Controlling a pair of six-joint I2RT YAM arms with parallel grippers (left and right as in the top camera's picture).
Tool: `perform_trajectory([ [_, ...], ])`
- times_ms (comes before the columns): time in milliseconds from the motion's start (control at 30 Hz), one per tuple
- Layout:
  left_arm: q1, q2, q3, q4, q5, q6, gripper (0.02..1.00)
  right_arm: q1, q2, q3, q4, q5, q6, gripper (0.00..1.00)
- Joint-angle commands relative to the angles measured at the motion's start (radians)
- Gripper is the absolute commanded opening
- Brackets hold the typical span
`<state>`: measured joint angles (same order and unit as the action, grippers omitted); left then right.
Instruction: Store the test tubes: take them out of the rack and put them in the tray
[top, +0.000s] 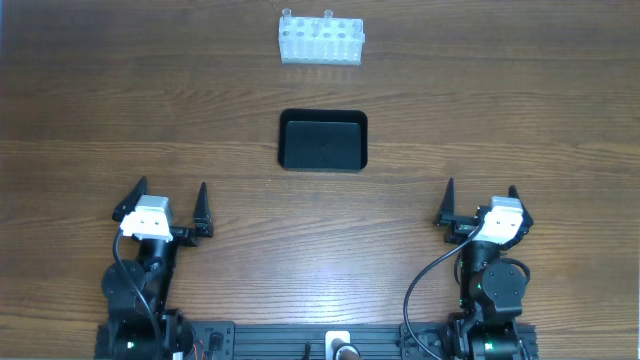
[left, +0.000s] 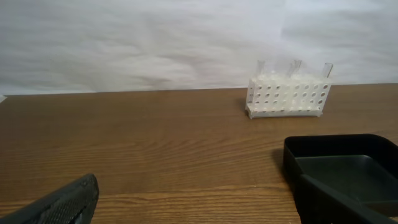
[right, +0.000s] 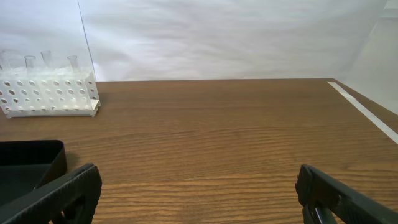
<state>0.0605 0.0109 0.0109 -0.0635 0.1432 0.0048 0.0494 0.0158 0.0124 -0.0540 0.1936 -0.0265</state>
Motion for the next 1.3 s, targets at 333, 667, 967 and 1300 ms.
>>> perform_trajectory([
  [333, 0.001, 0.039, -0.005, 0.097, 0.013, -0.017, 0.998, 0.010, -0.011, -0.007, -0.002, -0.009, 0.003, 0.991],
  [667, -0.040, 0.724, 0.232, 0.605, 0.020, -0.020, 0.998, 0.010, -0.011, -0.007, -0.002, -0.009, 0.003, 0.991],
  [967, -0.194, 1.279, 0.650, 0.595, -0.075, -0.020, 1.000, 0.010, -0.011, -0.007, -0.002, -0.009, 0.003, 0.993],
  [1300, -0.300, 1.734, 1.040, 0.537, -0.100, -0.051, 1.000, 0.010, -0.011, -0.007, -0.002, -0.009, 0.003, 0.991],
])
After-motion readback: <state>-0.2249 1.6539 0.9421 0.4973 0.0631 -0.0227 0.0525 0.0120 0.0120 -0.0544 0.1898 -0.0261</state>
